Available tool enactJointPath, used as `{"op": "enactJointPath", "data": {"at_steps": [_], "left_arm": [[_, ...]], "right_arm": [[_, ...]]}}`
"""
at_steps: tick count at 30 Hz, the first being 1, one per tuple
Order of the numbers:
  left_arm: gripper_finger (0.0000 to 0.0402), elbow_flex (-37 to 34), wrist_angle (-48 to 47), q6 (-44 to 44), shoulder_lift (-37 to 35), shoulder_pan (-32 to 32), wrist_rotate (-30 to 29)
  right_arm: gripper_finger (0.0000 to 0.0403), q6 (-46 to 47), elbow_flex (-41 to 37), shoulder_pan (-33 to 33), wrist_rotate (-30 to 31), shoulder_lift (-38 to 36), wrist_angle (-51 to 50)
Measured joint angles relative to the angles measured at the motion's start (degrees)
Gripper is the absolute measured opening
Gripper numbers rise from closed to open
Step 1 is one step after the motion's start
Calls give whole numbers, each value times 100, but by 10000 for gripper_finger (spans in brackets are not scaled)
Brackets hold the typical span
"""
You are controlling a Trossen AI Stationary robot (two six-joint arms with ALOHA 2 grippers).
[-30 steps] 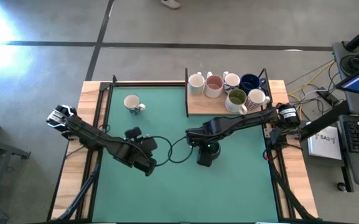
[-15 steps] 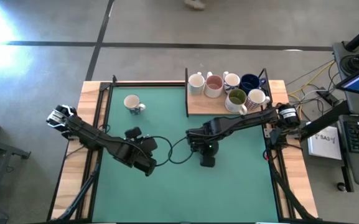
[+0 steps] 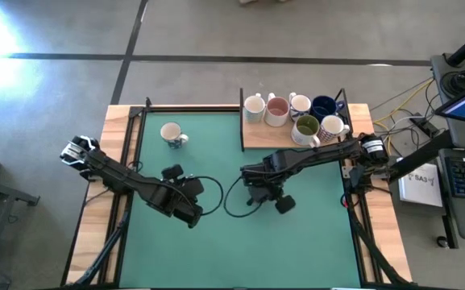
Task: Place coffee mugs
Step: Put the black blue mug on the shelf
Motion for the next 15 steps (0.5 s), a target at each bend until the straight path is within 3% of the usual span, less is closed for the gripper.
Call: {"op": "enactJointPath", "data": {"at_steps": [7,15], "left_arm": [[101,0,2,-2,0,0,0],[101,0,4,-2,0,0,1]], "right_arm": [[31,-1255,-14,0,422,4,136],[103,-514,-24,-2,470,4,141]]}}
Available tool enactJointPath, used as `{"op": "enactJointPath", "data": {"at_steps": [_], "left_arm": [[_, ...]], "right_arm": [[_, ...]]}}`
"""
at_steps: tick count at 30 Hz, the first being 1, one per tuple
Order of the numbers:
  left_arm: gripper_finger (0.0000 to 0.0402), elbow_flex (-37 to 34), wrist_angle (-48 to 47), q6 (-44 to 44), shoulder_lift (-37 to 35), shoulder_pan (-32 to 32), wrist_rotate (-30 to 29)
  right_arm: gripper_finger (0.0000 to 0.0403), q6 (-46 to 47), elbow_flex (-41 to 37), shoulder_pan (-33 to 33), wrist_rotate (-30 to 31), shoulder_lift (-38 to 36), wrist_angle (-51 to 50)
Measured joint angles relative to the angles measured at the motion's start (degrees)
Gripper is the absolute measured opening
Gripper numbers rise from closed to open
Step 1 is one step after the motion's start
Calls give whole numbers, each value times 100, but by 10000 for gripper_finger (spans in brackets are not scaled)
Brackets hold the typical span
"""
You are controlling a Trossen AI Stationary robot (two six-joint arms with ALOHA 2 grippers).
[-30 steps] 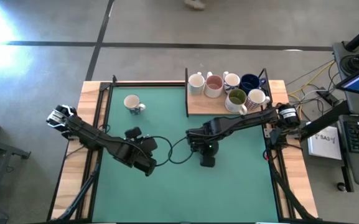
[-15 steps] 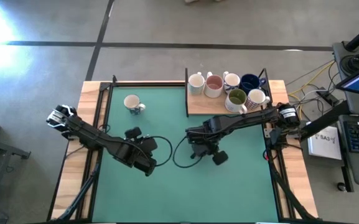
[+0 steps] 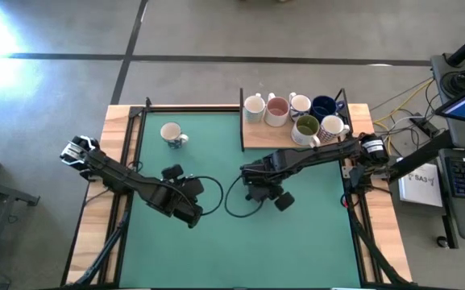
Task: Place coffee mugs
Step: Put the black blue mug on the shelf
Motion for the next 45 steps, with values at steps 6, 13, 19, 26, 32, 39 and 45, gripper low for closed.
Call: {"op": "enactJointPath", "data": {"at_steps": [6,13,19,26,32,39,45], "left_arm": [[101,0,4,-19,0,0,1],[101,0,4,-15,0,0,1],[101,0,2,0,0,0,1],[100,0,-2,126,0,0,3],[100,0,-23,354,0,-4,10],[100,0,-86,478,0,-7,10],[100,0,-151,476,0,-7,10]], "right_arm": [[134,1171,68,2,58,0,-181],[140,3007,353,2,-240,-2,-355],[135,5657,398,-89,-237,-4,178],[148,7001,393,-231,-215,-2,693],[161,7440,372,-276,306,110,724],[166,7461,369,-350,492,313,697],[162,7273,369,-386,680,507,708]]}}
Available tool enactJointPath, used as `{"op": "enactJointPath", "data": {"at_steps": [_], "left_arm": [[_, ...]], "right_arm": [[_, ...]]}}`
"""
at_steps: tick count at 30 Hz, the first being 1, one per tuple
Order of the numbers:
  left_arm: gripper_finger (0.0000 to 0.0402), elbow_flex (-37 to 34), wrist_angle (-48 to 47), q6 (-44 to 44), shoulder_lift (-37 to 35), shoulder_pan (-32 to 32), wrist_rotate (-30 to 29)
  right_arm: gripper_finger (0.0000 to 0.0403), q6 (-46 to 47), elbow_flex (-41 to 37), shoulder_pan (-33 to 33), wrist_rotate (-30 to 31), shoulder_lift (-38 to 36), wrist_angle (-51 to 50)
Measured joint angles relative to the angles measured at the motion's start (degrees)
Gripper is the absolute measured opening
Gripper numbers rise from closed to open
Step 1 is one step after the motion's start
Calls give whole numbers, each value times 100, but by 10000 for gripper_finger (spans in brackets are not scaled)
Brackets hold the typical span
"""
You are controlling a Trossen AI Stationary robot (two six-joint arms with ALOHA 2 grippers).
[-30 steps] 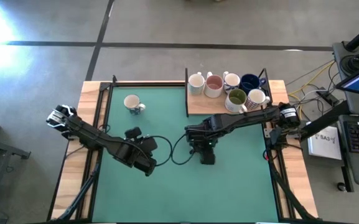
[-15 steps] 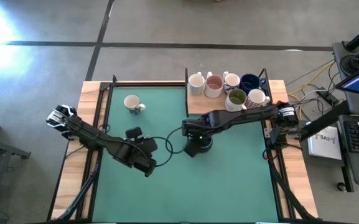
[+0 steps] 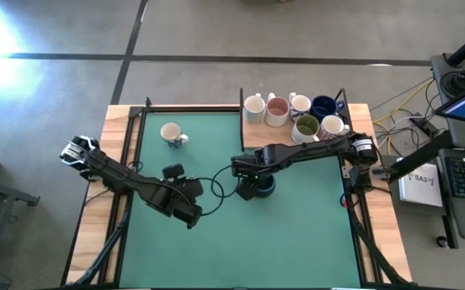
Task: Place coffee mugs
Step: Put the black blue mug on the shelf
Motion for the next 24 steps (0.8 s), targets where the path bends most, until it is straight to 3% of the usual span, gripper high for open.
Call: {"op": "enactJointPath", "data": {"at_steps": [5,13,19,24], "left_arm": [[100,0,-10,1,0,0,-2],[100,0,-9,-6,0,0,-4],[100,0,-6,-22,0,0,-9],[100,0,-2,-157,0,0,-11]], "right_arm": [[123,-345,-2,1,-6,26,11],[20,-1639,-3,-2,-152,-24,-451],[15,-3651,-7,-31,-217,-90,-1115],[15,-4720,-9,-68,-517,-98,-1482]]}}
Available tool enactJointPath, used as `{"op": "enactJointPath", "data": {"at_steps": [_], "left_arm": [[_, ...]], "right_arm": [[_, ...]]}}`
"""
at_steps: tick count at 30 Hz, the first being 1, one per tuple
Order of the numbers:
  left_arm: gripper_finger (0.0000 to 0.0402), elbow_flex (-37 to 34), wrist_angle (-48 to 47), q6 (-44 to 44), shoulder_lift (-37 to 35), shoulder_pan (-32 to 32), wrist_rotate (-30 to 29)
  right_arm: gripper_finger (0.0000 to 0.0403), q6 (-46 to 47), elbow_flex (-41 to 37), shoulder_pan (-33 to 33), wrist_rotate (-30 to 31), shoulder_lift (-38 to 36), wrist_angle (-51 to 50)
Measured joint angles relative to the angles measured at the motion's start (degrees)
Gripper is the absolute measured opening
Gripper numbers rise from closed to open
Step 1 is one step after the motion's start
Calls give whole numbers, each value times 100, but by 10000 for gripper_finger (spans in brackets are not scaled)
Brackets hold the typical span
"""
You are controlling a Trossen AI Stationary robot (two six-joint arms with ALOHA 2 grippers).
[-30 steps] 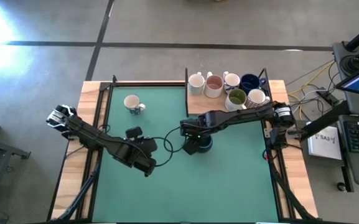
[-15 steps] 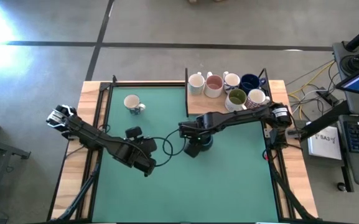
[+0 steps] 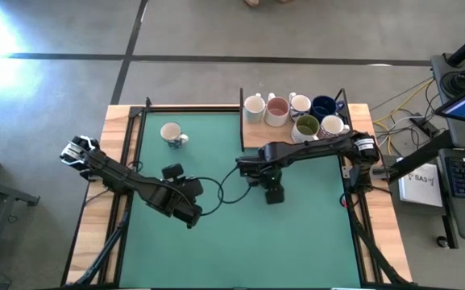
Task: Place coffee mugs
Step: Put the black blue mug on the shelf
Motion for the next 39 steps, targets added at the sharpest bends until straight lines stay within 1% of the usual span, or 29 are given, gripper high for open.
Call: {"op": "enactJointPath", "data": {"at_steps": [2,5,8,11,14,19,24,29,33,39], "left_arm": [[100,0,2,-15,0,0,0],[100,0,7,-16,0,0,0],[100,0,18,-18,0,0,0],[100,0,31,-46,0,0,0],[100,0,28,-99,0,0,0],[100,0,26,-106,0,0,2],[100,0,24,-106,0,0,2],[100,0,24,-137,0,0,2],[100,0,23,-151,0,0,3],[100,0,26,-201,0,0,3]], "right_arm": [[14,-494,0,-22,-200,-36,-134],[14,-890,0,-57,-361,-108,-190],[14,-1106,0,-184,-492,-146,-142],[14,-1207,-2,-356,-368,-148,-117],[13,-1227,-26,-518,-384,-153,-14],[13,-1025,-113,-705,-536,-156,282],[17,-849,-237,-720,-594,-159,622],[49,-550,-278,-790,-618,-172,600],[77,-265,-220,-794,-504,-220,337],[99,443,-182,-781,-367,-661,216]]}}
